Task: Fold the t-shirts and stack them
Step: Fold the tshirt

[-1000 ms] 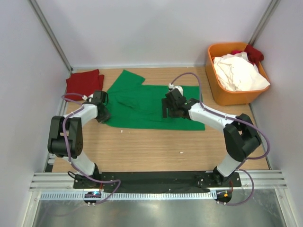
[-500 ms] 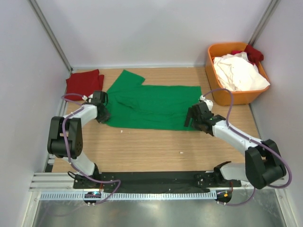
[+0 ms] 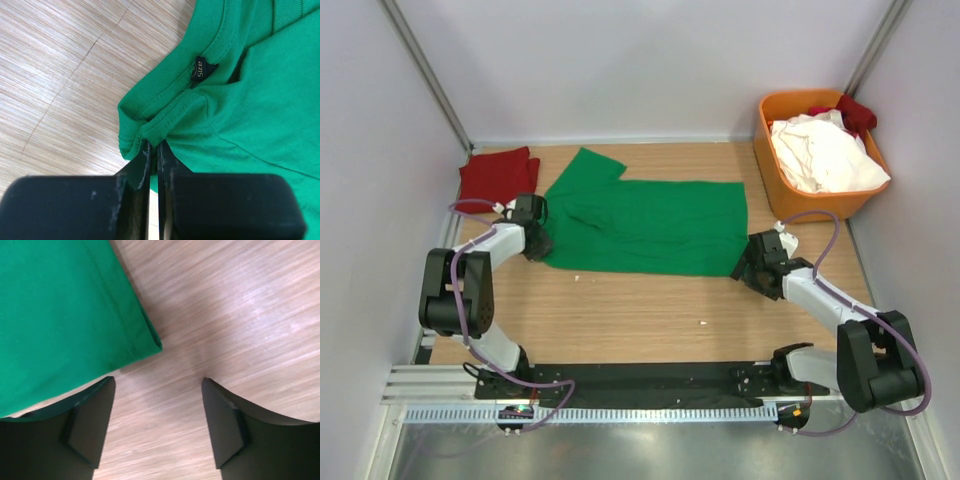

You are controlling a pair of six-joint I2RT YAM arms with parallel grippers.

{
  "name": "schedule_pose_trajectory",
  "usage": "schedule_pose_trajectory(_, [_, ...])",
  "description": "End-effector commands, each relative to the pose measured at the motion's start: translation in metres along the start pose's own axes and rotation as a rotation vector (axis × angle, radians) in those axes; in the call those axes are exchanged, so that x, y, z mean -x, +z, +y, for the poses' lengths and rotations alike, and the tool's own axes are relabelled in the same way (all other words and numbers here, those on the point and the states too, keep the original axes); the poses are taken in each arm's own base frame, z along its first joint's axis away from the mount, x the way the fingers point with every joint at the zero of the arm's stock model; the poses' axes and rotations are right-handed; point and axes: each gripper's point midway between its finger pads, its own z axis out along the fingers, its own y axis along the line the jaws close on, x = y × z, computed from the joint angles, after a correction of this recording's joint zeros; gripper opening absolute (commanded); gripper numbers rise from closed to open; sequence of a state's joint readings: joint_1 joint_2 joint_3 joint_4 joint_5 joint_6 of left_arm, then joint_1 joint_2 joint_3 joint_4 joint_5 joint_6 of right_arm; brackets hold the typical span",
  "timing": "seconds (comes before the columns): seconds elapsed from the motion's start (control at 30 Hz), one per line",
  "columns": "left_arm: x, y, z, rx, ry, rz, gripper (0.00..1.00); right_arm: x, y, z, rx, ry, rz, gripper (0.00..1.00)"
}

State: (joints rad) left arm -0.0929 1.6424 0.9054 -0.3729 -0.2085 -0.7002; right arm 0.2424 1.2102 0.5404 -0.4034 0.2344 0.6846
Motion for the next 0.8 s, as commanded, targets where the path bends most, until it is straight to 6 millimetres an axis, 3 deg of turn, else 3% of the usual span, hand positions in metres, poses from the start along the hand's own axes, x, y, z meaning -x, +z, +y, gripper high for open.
schedule_pose_trajectory(0.0, [-0.052, 0.005, 0.028, 0.082, 0.028, 0.174, 0.0, 0.007, 0.004, 0.014, 0.07, 0.049, -0.012, 0.74])
schedule_pose_trajectory(0.2, [-0.051, 0.001, 0.025, 0.065, 0.018, 0.172, 0.0, 0.011, 0.008, 0.018, 0.092, 0.061, -0.036, 0.69])
schedule_pose_trajectory(0.33, [-0.049, -0.005, 0.022, 0.049, 0.012, 0.173, 0.0, 0.015, 0.016, 0.022, 0.091, 0.055, -0.04, 0.6])
schedule_pose_trajectory(0.4, [-0.048, -0.008, 0.022, 0.044, 0.011, 0.171, 0.0, 0.013, 0.019, 0.022, 0.088, 0.052, -0.028, 0.48])
schedule_pose_trajectory(0.53, [-0.048, -0.015, 0.021, 0.028, 0.004, 0.171, 0.0, 0.015, 0.018, 0.019, 0.081, 0.064, -0.038, 0.4])
schedule_pose_trajectory(0.73, [-0.046, -0.039, 0.021, -0.003, -0.008, 0.16, 0.0, 0.014, 0.013, 0.016, 0.093, 0.052, -0.015, 0.01])
schedule_pose_trajectory(0.77, [-0.047, -0.043, 0.021, -0.01, -0.014, 0.16, 0.0, 0.016, 0.008, 0.016, 0.102, 0.054, -0.027, 0.01])
